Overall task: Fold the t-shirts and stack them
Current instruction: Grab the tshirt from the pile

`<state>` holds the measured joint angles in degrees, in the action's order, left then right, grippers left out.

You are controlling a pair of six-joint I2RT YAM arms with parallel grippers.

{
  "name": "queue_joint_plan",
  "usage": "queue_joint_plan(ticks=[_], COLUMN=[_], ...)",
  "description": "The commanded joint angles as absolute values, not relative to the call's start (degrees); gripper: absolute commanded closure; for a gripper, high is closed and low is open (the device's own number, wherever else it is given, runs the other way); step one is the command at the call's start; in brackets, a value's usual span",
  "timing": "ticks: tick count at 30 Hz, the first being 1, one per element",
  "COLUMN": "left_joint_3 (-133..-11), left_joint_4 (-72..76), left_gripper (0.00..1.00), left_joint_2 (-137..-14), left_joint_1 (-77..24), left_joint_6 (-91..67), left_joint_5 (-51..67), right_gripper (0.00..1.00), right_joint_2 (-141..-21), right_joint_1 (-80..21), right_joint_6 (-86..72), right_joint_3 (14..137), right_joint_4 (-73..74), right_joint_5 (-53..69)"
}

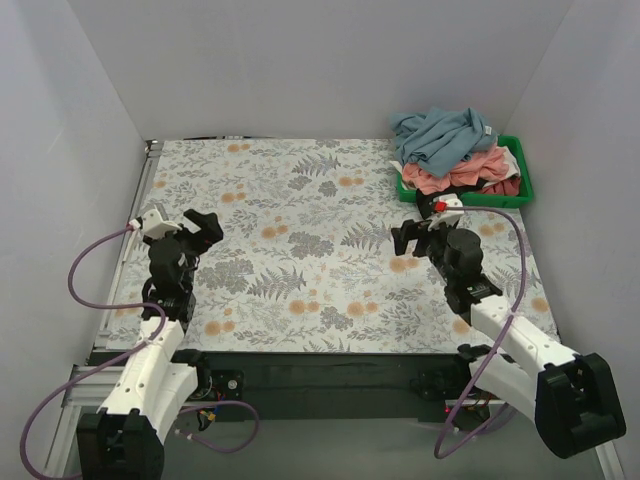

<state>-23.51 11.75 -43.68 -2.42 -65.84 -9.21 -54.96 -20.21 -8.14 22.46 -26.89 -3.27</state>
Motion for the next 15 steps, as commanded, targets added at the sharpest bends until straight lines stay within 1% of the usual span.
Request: queue_joint_plan(ticks=[1, 3, 4, 5, 6, 7, 8, 9, 10, 11, 13, 14, 15], left_joint_3=[-23.81, -24.52, -25.65, -26.10, -26.63, -27.33, -27.77, -28.30, -28.82, -30.66, -32.25, -32.78, -33.13], left_joint_4=[12.92, 13.01, 12.57, 12.57, 12.57, 12.92, 13.35, 13.71, 13.71, 13.36, 12.40, 12.39, 12.57], left_gripper=[0.12, 0.11, 0.09, 0.08, 0.07, 0.06, 0.06, 0.05, 0.05, 0.05, 0.05, 0.05, 0.05], left_joint_2=[-45.78, -46.84, -47.45, -47.72, -48.07, -48.77, -49.21, -49.83, -50.79, -52.45, -54.40, -55.71, -56.07], left_joint_1=[-2.46, -2.46, -2.46, -2.46, -2.46, -2.46, -2.46, -2.46, -2.46, -2.37, -2.37, -2.37, -2.37], left_joint_6=[-65.13, -64.60, -64.51, -64.42, -64.25, -64.07, -63.90, -63.64, -63.20, -62.58, -62.23, -62.14, -62.40], left_joint_5=[-8.61, -9.49, -11.23, -11.77, -12.13, -12.65, -12.74, -12.74, -12.74, -13.44, -14.06, -13.37, -12.66], right_gripper=[0.02, 0.02, 0.02, 0.02, 0.02, 0.02, 0.02, 0.02, 0.02, 0.02, 0.02, 0.02, 0.02], right_joint_2=[-57.65, -60.37, -61.51, -64.48, -66.25, -70.01, -70.05, -73.62, -75.31, -77.15, -82.86, -84.88, -89.25], right_joint_1=[-20.04, -19.95, -19.95, -19.86, -19.43, -18.12, -17.24, -16.27, -15.13, -13.20, -10.56, -9.85, -9.32], right_joint_6=[-6.42, -6.33, -6.24, -6.24, -6.15, -6.33, -6.68, -7.11, -7.38, -7.38, -7.82, -7.82, -7.74], right_joint_3=[29.43, 34.77, 36.81, 39.44, 41.99, 47.49, 49.90, 52.01, 56.56, 58.60, 63.35, 68.33, 70.81], right_joint_4=[-27.26, -23.06, -21.55, -19.97, -18.12, -15.23, -14.07, -13.28, -12.14, -11.69, -10.38, -9.15, -8.27], right_joint_5=[-5.79, -10.70, -13.07, -17.88, -19.50, -20.99, -21.27, -21.18, -20.57, -18.83, -17.23, -16.18, -16.08])
